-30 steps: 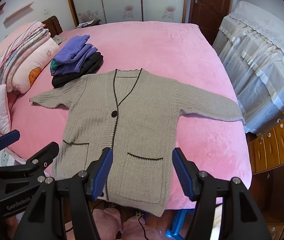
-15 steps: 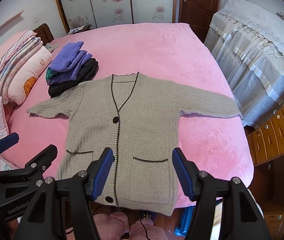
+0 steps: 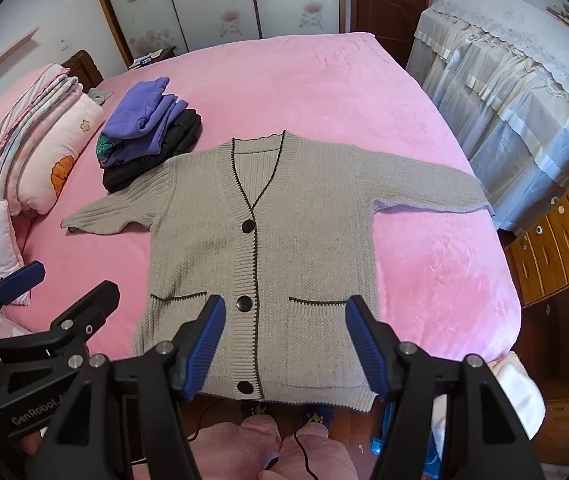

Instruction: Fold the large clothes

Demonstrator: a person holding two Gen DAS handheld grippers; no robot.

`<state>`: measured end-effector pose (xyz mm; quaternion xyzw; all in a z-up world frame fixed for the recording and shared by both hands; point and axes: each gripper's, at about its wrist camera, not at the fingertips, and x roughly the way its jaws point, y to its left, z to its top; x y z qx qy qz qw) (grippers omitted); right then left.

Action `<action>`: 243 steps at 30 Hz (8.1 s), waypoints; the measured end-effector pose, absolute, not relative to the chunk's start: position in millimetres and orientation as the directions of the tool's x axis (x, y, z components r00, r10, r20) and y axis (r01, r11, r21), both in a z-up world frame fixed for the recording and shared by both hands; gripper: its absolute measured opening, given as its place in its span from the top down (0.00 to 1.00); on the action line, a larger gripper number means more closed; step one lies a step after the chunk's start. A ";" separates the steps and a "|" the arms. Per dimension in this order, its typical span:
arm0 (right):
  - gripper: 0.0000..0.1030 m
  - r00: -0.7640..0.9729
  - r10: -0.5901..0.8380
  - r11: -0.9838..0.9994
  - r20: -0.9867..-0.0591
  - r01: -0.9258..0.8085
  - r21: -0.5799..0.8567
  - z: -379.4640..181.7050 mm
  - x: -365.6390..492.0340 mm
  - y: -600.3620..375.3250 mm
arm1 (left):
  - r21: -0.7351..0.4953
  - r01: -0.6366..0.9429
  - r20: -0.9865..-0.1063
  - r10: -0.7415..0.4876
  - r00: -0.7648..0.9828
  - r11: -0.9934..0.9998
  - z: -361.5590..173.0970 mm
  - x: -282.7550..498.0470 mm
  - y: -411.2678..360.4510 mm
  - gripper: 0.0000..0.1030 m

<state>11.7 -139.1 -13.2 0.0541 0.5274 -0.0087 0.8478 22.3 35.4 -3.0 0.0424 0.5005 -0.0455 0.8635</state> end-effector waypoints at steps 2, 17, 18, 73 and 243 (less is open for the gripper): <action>0.30 0.459 0.029 0.993 -0.888 0.085 0.076 -10.0 10.7 -137.6 | 0.023 0.120 -0.866 -0.040 0.498 0.993 -2.4 22.1 38.8 0.06; 0.06 0.511 0.003 0.990 -0.859 0.120 0.074 0.2 11.4 -125.8 | 0.005 0.118 -0.868 -0.054 0.493 0.993 -5.0 29.4 57.5 0.06; 0.06 0.510 0.003 0.990 -0.860 0.121 0.076 -0.2 11.9 -125.4 | 0.005 0.120 -0.869 -0.056 0.492 0.993 -5.5 30.3 58.4 0.06; 0.06 0.634 -0.008 0.963 -0.773 0.214 0.165 3.9 43.6 -209.7 | 0.023 0.267 -0.829 -0.131 0.544 0.963 2.9 111.1 -25.6 0.06; 0.64 0.436 0.018 0.976 -0.900 0.186 0.109 -282.1 247.4 -305.1 | -0.247 -0.229 -0.932 -0.166 0.321 0.942 -345.6 387.0 93.1 0.93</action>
